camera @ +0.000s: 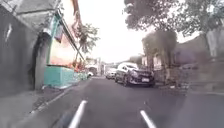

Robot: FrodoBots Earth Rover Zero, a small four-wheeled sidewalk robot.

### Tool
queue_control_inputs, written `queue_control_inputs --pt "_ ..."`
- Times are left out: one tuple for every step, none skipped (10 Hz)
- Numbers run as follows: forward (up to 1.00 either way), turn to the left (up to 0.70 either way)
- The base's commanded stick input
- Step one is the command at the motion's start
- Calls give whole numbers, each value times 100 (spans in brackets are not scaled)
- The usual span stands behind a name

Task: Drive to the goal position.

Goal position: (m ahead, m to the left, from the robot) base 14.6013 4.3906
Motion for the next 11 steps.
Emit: queue_control_inputs --pt "85 0" --pt "85 7" --pt "85 34" --pt "85 34" --pt "85 30" --pt "85 14" --pt "85 0" --pt "85 0" --pt "85 0" --pt "85 0" --pt "85 0"
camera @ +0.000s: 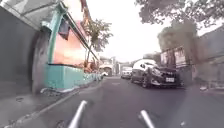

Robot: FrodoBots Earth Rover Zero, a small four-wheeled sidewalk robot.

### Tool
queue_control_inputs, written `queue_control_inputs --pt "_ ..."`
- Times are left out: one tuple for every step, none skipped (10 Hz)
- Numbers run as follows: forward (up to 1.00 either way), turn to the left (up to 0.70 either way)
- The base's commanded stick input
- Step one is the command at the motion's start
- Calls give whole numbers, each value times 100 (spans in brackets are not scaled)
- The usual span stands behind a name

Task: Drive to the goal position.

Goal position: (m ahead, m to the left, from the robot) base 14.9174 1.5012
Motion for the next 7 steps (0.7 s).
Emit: queue_control_inputs --pt "85 0" --pt "85 0" --pt "85 0" --pt "85 0" --pt "85 0" --pt "85 0" --pt "85 0"
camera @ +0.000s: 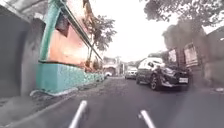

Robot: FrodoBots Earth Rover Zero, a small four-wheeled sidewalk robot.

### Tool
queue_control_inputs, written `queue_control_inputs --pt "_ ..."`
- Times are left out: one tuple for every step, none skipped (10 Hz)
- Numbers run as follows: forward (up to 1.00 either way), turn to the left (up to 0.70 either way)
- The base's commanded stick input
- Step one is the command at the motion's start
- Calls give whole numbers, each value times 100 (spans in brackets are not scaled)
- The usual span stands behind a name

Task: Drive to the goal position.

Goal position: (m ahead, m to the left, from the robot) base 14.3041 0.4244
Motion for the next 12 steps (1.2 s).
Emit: queue_control_inputs --pt "85 -9" --pt "85 -30" --pt "85 -21" --pt "85 -7" --pt "85 0" --pt "85 0" --pt "85 0" --pt "85 -2" --pt "85 -34" --pt "85 -34" --pt "85 -30" --pt "85 -6"
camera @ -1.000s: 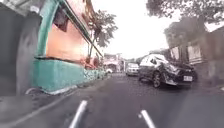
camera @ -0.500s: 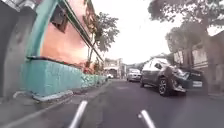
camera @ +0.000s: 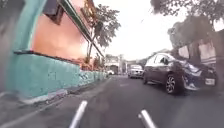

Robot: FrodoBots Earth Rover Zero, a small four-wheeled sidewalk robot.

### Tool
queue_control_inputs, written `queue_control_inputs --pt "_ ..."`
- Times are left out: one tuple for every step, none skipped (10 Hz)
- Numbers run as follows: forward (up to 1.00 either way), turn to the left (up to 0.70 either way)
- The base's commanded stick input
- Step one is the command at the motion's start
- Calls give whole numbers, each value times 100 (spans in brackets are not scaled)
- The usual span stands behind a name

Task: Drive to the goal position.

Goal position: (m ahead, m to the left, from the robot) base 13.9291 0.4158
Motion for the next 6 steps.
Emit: queue_control_inputs --pt "85 0" --pt "85 0" --pt "85 -14" --pt "85 -34" --pt "85 -30" --pt "85 -13"
